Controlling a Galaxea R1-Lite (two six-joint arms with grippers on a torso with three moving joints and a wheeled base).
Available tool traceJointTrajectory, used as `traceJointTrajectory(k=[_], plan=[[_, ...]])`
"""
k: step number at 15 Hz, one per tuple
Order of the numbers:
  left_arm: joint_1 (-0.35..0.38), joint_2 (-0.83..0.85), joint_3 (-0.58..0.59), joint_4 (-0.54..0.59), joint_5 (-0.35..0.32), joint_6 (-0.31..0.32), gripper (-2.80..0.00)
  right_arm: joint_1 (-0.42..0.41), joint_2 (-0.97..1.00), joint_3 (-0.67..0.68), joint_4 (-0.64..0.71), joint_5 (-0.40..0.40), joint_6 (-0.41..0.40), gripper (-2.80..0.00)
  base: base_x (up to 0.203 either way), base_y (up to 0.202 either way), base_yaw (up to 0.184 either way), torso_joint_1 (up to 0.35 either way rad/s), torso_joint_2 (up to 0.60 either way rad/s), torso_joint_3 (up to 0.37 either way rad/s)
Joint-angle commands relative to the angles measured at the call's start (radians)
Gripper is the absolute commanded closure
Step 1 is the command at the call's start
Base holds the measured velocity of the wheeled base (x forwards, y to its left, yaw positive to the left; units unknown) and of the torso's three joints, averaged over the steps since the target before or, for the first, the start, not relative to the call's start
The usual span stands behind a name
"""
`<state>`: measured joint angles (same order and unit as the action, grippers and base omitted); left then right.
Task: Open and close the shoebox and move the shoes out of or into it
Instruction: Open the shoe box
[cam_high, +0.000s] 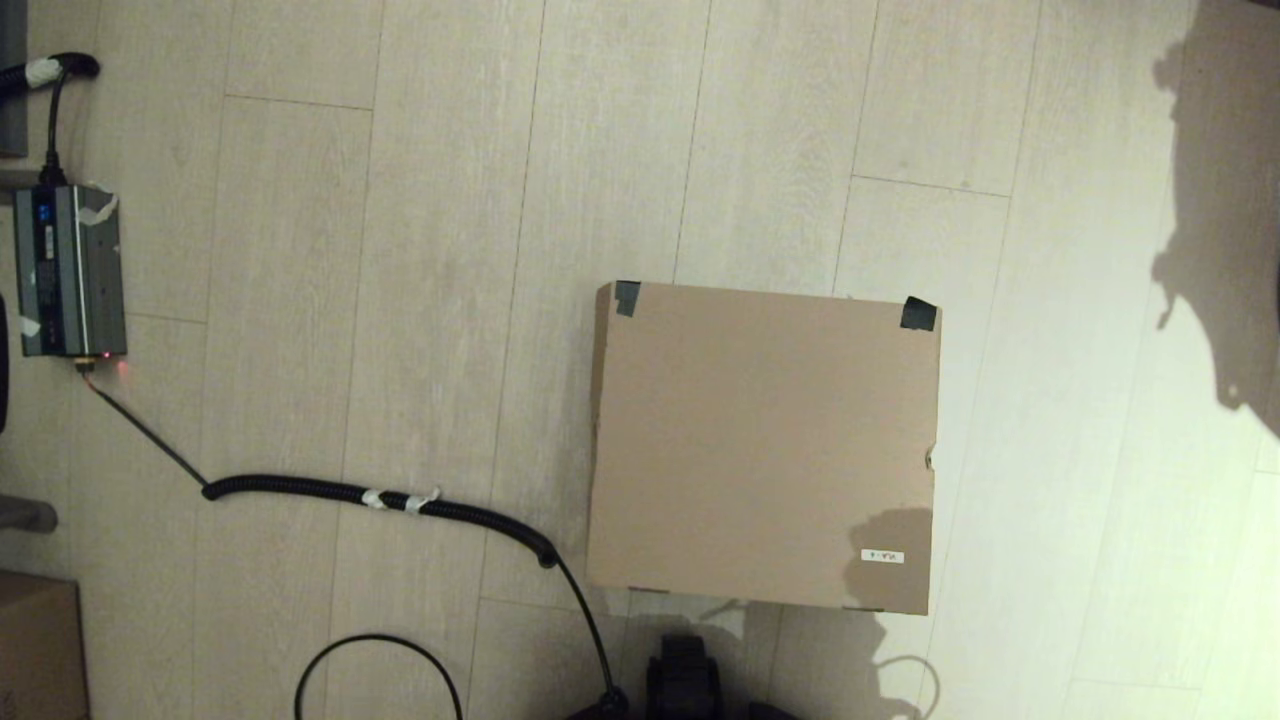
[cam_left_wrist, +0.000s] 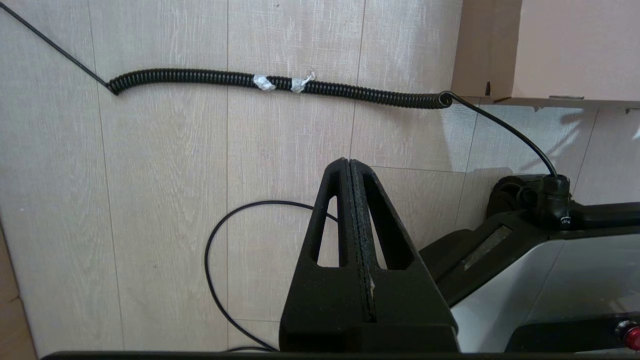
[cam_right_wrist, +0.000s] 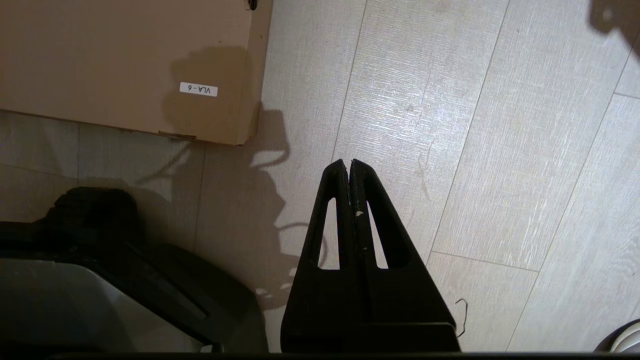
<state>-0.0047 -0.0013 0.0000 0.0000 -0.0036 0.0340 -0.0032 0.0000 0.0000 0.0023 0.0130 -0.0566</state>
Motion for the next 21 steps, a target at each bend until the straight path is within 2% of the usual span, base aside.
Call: traceJointTrajectory(k=[1, 3, 5, 6, 8, 11, 13, 16, 18, 20, 21], plan=[[0.000, 0.000, -0.010, -0.001, -0.001, 0.003, 0.00, 0.000, 0.002, 0.000, 0.000, 0.009, -0.018, 0.00, 0.000, 0.000, 0.000, 0.000, 0.00, 0.000], [0.000, 0.029, -0.112, 0.013, -0.002, -0.001, 0.00, 0.000, 0.002, -0.006, 0.004, 0.042, -0.085, 0.00, 0.000, 0.000, 0.000, 0.000, 0.00, 0.000], [-0.007, 0.171, -0.278, 0.022, -0.012, -0.011, 0.00, 0.000, 0.059, -0.086, 0.010, 0.047, -0.065, 0.00, 0.000, 0.000, 0.000, 0.000, 0.00, 0.000], [-0.018, 0.285, -0.385, 0.025, -0.025, -0.034, 0.00, 0.000, 0.134, -0.150, 0.013, 0.052, -0.019, 0.00, 0.000, 0.000, 0.000, 0.000, 0.00, 0.000], [-0.046, 0.532, -0.580, 0.029, -0.071, -0.137, 0.00, 0.000, 0.373, -0.308, 0.014, 0.094, 0.123, 0.00, 0.000, 0.000, 0.000, 0.000, 0.00, 0.000], [-0.073, 0.880, -0.747, 0.028, -0.189, -0.367, 0.00, 0.000, 0.744, -0.475, -0.011, 0.192, 0.290, 0.00, 0.000, 0.000, 0.000, 0.000, 0.00, 0.000], [-0.083, 1.077, -0.797, 0.012, -0.321, -0.476, 0.00, -0.001, 0.967, -0.561, -0.045, 0.237, 0.350, 0.00, 0.000, 0.000, 0.000, 0.000, 0.00, 0.000], [-0.086, 1.288, -0.818, -0.039, -0.575, -0.553, 0.00, -0.014, 1.215, -0.665, -0.078, 0.278, 0.387, 0.00, 0.000, 0.000, 0.000, 0.000, 0.00, 0.000], [-0.086, 1.393, -0.793, -0.076, -0.636, -0.568, 0.00, -0.070, 1.300, -0.652, -0.091, 0.306, 0.341, 0.00, 0.000, 0.000, 0.000, 0.000, 0.00, 0.000], [-0.087, 1.510, -0.739, -0.184, -0.652, -0.573, 0.00, -0.105, 1.372, -0.608, -0.132, 0.343, 0.316, 0.00, 0.000, 0.000, 0.000, 0.000, 0.00, 0.000], [-0.087, 1.581, -0.720, -0.249, -0.655, -0.575, 0.00, -0.125, 1.421, -0.592, -0.200, 0.354, 0.313, 0.00, 0.000, 0.000, 0.000, 0.000, 0.00, 0.000]])
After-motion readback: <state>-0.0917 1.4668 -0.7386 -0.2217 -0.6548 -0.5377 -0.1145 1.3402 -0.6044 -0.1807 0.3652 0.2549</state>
